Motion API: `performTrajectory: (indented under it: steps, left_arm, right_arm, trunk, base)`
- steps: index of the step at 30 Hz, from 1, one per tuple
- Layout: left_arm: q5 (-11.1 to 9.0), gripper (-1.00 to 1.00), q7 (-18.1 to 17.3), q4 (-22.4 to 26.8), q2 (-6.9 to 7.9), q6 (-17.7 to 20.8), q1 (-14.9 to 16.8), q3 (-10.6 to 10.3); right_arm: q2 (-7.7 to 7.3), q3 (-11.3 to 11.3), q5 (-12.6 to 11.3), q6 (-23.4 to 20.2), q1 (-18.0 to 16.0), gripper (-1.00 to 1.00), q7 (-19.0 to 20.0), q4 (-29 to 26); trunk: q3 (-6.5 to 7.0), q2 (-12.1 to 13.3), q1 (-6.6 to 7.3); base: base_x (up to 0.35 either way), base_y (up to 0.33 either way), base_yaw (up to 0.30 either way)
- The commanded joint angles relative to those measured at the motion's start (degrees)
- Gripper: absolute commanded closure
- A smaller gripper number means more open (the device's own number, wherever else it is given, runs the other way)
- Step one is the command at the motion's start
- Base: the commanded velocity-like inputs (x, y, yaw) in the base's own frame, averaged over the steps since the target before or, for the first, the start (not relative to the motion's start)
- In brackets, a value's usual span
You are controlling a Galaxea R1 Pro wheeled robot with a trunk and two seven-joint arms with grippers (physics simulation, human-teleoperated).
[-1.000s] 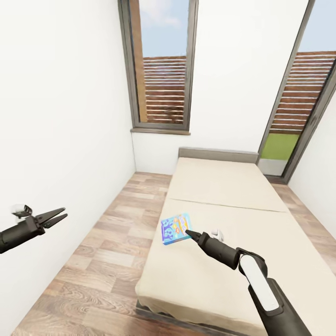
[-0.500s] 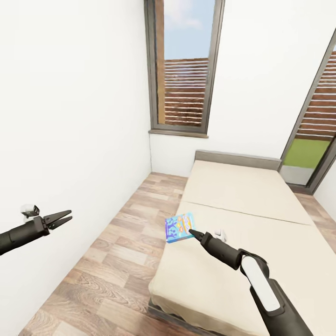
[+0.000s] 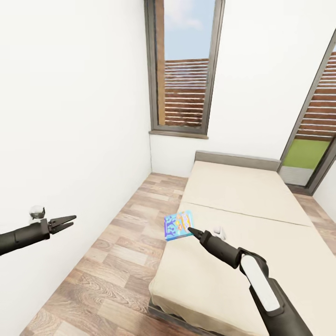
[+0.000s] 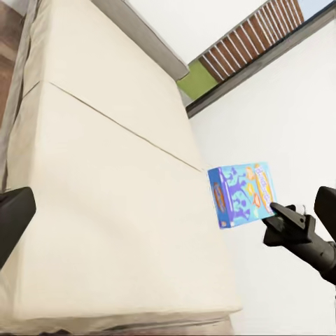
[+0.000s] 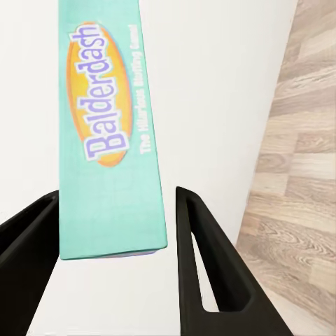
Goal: Put all the toys in the child's room - the three board games (two on the bed and one on the table), the two jigsaw puzzles on the table, and the tennis ball on the table - inside the toy box on the table in the child's room.
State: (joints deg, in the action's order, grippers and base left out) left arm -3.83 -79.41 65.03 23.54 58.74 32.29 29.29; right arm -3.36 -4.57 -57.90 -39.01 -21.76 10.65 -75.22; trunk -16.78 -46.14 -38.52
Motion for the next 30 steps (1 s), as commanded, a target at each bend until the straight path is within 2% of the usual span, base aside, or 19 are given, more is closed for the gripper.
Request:
performTrajectory:
  steps: [1, 11, 22, 30]
  left_arm:
    - [0.1, -1.0, -0.1, 0.0, -0.07, 0.6, 0.0, -0.3]
    - [0.3, -1.0, -0.3, 0.0, -0.23, 0.4, 0.0, -0.9]
    - [0.0, -1.0, -0.5, -0.1, -0.25, -0.4, 0.0, -0.8]
    - [0.0, -1.0, -0.4, -0.1, -0.31, -0.4, 0.0, -0.8]
  right_arm:
    - [-0.05, 0.0, 0.3, -0.1, 0.0, 1.0, 0.1, -0.4]
    - [-0.22, 0.0, 0.4, 0.2, 0.0, 1.0, -0.2, -0.3]
    - [-0.31, 0.0, 0.5, 0.2, -0.1, 1.0, -0.2, 0.0]
    - [-0.08, -0.1, 0.8, 0.2, -0.1, 1.0, -0.3, -0.5]
  trunk:
    - [0.11, 0.4, 0.22]
    - [1.9, 4.4, 2.41]
    - [2.41, 4.4, 2.41]
    - [3.16, 4.4, 2.41]
  base:
    - [-0.019, 0.0, 0.0]
    - [-0.127, 0.0, 0.0]
    - [-0.003, -0.005, 0.0]
    - [0.0, -0.243, 0.0]
